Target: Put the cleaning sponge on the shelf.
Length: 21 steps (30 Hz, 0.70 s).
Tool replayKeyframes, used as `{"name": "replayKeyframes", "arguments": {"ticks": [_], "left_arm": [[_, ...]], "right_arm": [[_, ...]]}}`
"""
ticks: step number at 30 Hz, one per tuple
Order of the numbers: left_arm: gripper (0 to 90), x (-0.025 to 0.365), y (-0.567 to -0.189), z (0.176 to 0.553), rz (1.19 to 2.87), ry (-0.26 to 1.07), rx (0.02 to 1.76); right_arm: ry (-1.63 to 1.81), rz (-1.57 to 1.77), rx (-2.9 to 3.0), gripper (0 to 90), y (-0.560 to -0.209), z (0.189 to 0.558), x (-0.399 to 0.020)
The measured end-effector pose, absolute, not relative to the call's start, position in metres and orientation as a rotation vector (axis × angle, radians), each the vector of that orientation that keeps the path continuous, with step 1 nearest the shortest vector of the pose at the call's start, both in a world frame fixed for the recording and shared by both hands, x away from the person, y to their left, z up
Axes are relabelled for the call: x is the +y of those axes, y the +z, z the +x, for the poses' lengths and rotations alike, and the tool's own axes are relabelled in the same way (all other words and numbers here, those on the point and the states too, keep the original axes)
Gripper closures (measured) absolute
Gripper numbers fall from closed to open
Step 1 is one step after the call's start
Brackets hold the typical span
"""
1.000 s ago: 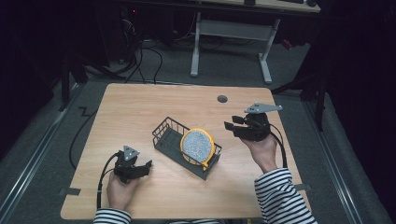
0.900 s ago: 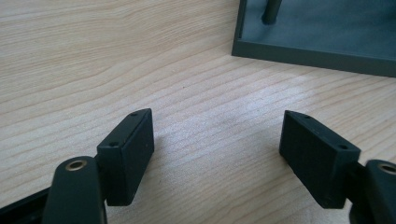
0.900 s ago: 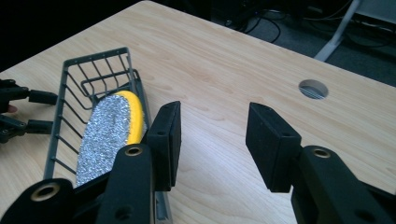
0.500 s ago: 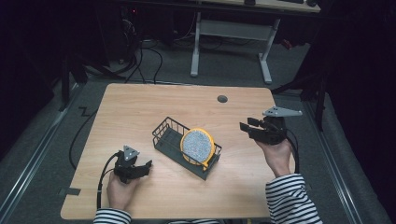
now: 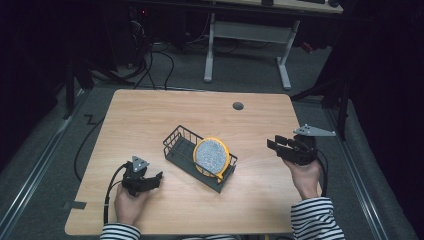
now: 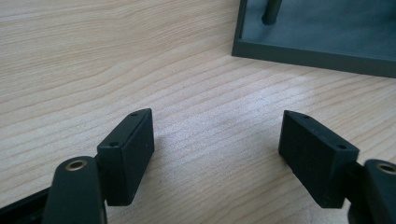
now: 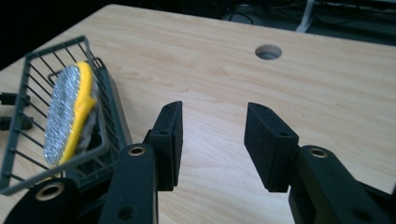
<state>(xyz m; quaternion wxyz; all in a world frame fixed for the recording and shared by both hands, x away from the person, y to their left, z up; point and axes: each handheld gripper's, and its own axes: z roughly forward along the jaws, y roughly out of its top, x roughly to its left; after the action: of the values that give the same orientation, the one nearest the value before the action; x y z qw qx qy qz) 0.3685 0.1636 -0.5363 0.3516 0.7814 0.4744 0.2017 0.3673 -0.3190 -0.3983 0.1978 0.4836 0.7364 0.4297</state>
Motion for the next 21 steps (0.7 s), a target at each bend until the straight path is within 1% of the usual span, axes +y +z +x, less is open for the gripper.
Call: {"name": "replayKeyframes", "arguments": {"ticks": [11,21], "left_arm": [[27.2,0.163,-0.536,0.368,2.021,0.524,1.228],[27.2,0.164,-0.536,0.368,2.023,0.522,1.228]], "right_arm": [[1.22,1.423,2.035,57.5,-0.426,0.355,-0.33],[1.21,1.474,2.029,57.5,-0.451,0.348,-0.331]]}}
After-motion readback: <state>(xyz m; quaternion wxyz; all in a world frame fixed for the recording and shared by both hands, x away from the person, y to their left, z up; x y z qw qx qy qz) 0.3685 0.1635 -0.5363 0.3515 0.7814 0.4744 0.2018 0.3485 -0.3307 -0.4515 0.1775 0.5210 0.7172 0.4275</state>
